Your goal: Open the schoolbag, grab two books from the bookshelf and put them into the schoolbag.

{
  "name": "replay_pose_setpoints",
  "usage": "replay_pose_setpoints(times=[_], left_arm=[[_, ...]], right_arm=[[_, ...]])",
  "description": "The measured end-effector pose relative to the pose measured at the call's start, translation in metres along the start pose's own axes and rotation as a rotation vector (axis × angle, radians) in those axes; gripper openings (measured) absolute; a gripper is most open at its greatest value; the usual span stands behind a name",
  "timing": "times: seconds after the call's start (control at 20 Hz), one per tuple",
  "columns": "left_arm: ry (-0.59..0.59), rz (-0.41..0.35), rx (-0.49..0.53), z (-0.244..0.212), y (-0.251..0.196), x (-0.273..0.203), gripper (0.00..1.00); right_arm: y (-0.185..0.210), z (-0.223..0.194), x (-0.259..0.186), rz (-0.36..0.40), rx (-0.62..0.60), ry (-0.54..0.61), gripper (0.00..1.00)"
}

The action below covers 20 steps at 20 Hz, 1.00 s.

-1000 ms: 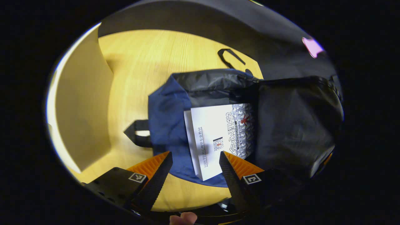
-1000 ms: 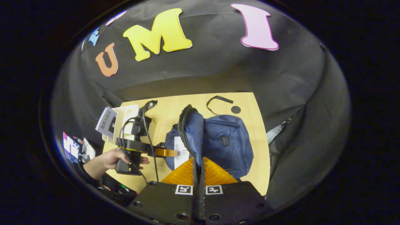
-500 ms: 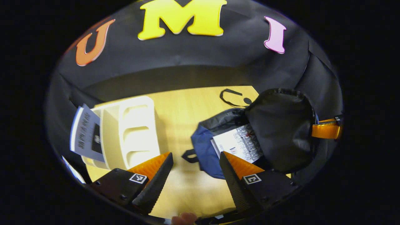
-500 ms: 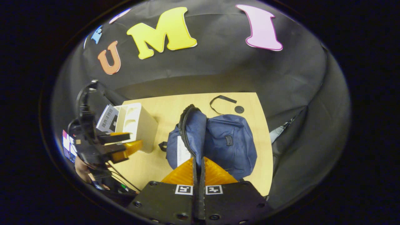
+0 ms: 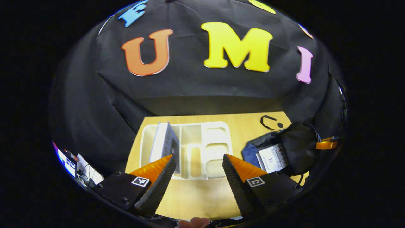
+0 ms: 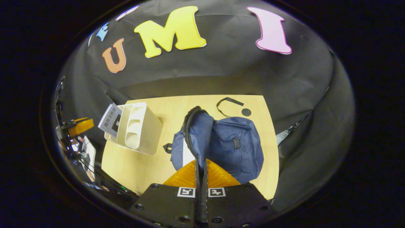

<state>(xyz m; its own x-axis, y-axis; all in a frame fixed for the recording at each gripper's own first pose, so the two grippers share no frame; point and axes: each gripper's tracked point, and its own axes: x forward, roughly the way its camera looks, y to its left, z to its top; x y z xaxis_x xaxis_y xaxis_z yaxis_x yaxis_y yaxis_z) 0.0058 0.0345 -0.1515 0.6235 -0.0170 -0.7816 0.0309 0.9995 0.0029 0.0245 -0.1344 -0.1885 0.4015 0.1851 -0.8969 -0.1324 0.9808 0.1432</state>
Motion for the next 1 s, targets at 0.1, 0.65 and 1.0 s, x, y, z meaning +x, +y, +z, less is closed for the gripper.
replay_pose_setpoints(times=[0.1,0.65,1.0], left_arm=[[0.019,0.017,-0.042,0.010,0.032,0.002,0.95],[0.359,-0.081,-0.091,0.001,0.091,0.051,0.96],[0.523,-0.123,-0.097,-0.015,0.089,0.097,0.96]], right_arm=[[0.006,-0.002,0.003,0.003,-0.003,0.005,0.00],[0.005,-0.007,0.004,-0.027,0.021,0.006,0.00],[0.001,-0.007,0.004,-0.039,0.041,0.010,0.00]])
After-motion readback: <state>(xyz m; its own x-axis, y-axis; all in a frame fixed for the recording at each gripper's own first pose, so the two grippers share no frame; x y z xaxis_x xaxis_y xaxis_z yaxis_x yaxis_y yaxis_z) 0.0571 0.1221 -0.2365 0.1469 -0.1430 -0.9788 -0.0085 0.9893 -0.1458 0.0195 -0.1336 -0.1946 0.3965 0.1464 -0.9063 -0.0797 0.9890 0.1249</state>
